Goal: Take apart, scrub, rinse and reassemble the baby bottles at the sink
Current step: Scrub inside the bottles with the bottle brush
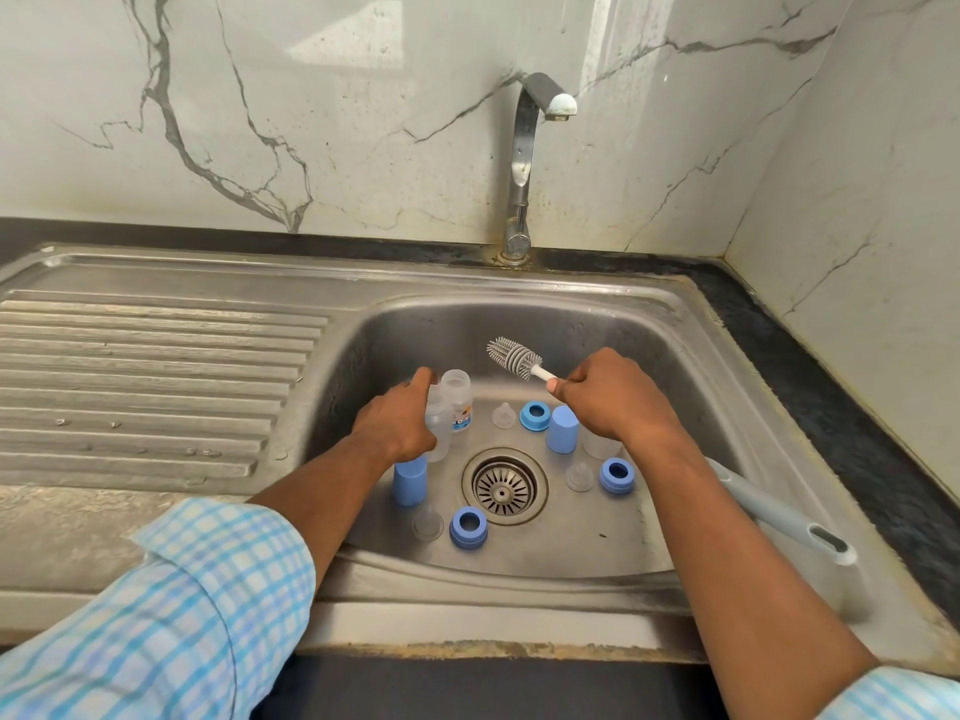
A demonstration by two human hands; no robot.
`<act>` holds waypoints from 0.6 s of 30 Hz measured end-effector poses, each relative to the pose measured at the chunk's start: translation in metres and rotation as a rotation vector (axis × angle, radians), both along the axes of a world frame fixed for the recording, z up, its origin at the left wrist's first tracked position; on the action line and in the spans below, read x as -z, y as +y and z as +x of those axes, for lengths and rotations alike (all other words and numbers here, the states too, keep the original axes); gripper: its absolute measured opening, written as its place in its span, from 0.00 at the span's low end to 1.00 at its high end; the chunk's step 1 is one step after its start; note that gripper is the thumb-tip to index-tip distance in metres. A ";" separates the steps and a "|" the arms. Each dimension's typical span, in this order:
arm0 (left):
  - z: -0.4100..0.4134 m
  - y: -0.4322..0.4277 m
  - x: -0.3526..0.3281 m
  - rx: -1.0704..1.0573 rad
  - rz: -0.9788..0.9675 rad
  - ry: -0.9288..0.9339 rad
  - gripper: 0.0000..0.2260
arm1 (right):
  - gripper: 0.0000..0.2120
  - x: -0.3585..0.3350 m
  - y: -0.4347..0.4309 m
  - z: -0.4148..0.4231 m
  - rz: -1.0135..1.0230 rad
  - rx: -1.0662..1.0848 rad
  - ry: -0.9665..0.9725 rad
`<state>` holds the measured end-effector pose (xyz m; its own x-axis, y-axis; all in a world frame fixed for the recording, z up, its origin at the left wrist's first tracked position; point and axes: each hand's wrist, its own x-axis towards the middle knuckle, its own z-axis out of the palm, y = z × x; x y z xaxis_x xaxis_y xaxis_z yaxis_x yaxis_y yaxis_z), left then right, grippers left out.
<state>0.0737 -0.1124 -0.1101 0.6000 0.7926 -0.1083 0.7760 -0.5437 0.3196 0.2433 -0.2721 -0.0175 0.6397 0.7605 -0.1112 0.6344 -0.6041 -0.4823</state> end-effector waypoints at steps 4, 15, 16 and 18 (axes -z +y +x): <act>0.000 0.003 0.002 -0.050 -0.031 0.020 0.36 | 0.17 0.001 0.000 0.000 0.007 -0.001 0.000; 0.001 0.007 0.007 -0.092 -0.135 -0.017 0.43 | 0.16 0.000 -0.001 0.006 0.027 0.003 0.012; 0.001 0.008 0.007 -0.094 -0.137 -0.024 0.45 | 0.16 -0.001 -0.001 0.008 0.023 0.007 0.007; 0.000 0.009 0.006 -0.099 -0.146 -0.044 0.47 | 0.16 -0.004 -0.003 0.014 0.012 0.019 0.000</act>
<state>0.0741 -0.1031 -0.1158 0.5263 0.8260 -0.2018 0.8072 -0.4107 0.4240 0.2568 -0.2751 -0.0140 0.6543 0.7493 -0.1022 0.6225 -0.6103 -0.4898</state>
